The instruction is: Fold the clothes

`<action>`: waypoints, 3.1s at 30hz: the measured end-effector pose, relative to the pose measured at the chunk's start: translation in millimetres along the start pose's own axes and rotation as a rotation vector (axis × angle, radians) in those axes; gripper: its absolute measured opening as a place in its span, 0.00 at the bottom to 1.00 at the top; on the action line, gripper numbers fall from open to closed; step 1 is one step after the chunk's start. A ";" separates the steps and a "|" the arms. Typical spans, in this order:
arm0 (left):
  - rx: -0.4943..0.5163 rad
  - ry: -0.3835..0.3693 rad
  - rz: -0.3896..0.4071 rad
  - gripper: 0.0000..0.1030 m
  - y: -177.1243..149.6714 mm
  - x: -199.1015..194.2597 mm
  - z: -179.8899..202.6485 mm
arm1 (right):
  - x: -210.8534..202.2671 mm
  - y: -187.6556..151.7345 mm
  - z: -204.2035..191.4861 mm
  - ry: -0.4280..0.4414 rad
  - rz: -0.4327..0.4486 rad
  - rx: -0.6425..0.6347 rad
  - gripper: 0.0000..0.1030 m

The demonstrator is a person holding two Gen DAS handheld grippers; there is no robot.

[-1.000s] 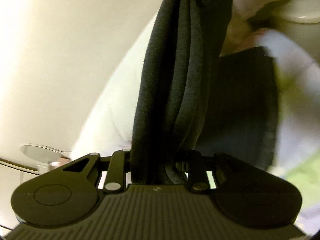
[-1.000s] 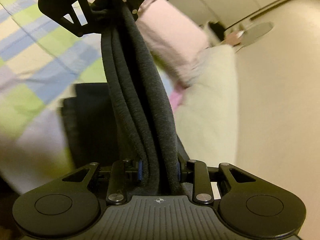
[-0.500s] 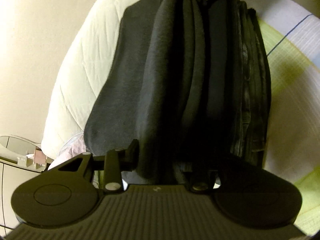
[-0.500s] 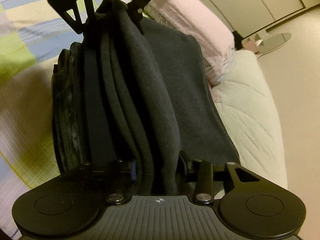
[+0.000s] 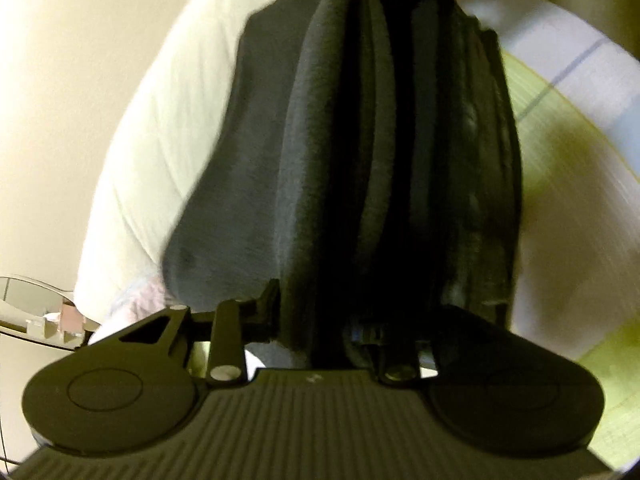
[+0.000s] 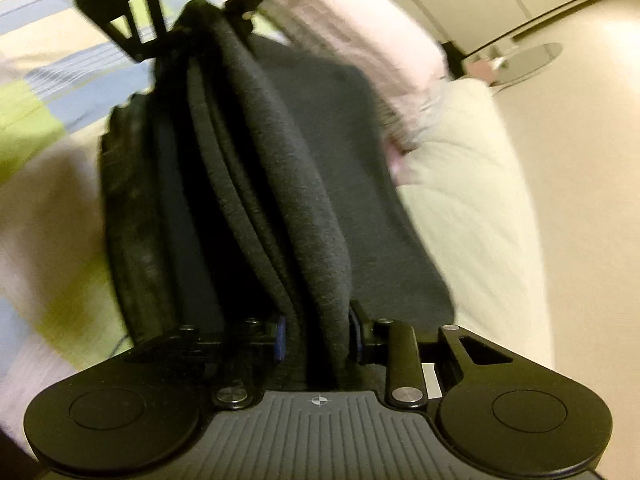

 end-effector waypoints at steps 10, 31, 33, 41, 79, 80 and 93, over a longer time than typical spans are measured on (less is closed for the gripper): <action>-0.102 -0.092 0.031 0.38 -16.7 -57.6 -10.2 | -25.9 -2.0 -5.2 -0.002 -0.054 0.019 0.38; -0.817 -0.258 0.028 0.31 -28.2 38.5 -187.8 | 85.3 -21.3 128.5 0.223 -0.203 0.796 0.38; -0.824 -0.266 0.009 0.31 -30.1 48.0 -189.6 | 88.5 -30.4 121.9 0.221 -0.182 0.758 0.38; -0.814 -0.285 0.012 0.29 -30.7 55.3 -184.9 | 60.0 -17.2 140.2 0.233 -0.140 0.866 0.38; -1.195 -0.212 -0.025 0.87 -43.2 -113.2 -18.5 | -53.9 -57.4 57.1 0.242 -0.285 1.041 0.79; -1.215 -0.208 -0.018 0.87 -40.6 -118.8 -9.9 | -62.1 -58.5 51.4 0.233 -0.301 1.055 0.79; -1.268 -0.233 0.172 0.87 -49.6 -232.9 62.0 | -189.4 -36.5 1.9 0.134 -0.416 1.286 0.79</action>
Point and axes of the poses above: each gripper's, at about its wrist camera, not at the fingertips, and x roughly the way its jaws point, z to its right, y to its top, the point moved 3 cm from there along x, roughly the way its jaws point, and after that the axes turned 11 degrees about -y, right-handed, at the moved point
